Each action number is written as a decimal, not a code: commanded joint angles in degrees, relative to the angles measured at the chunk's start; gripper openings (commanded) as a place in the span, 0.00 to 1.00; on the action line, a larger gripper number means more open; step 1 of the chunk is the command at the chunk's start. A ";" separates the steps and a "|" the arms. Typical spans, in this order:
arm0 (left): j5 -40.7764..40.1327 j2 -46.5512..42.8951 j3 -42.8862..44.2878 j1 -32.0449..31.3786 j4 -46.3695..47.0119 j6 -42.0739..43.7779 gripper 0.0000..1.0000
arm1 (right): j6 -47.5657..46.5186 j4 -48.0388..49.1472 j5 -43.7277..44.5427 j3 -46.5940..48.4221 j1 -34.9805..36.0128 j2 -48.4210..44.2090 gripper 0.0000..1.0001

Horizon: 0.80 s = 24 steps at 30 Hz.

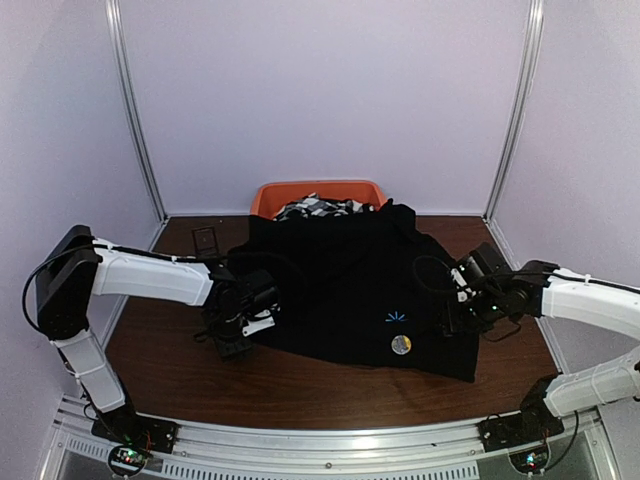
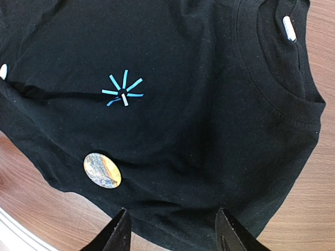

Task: Pin the brooch onto the clothing
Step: Adjust the clothing with brooches at the center of the board.

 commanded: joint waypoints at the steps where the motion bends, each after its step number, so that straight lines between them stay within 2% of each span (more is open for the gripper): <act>1: -5.19 1.55 0.17 -0.08 -0.26 -0.56 0.53 | 1.30 -0.52 2.32 0.41 0.79 -1.04 0.56; 10: -9.46 1.03 0.24 -0.08 3.64 -0.64 0.54 | 1.28 0.57 2.37 0.50 2.31 0.14 0.56; 17: -6.23 0.96 1.25 -0.06 5.58 1.28 0.53 | 1.39 1.37 2.26 1.16 2.72 0.90 0.56; 20: -6.05 2.36 1.45 -0.08 5.75 1.54 0.48 | 1.57 2.18 2.02 0.98 2.90 1.25 0.56; 24: -7.38 4.00 1.83 -0.08 5.75 1.21 0.34 | 1.94 3.24 1.32 0.61 3.21 1.51 0.56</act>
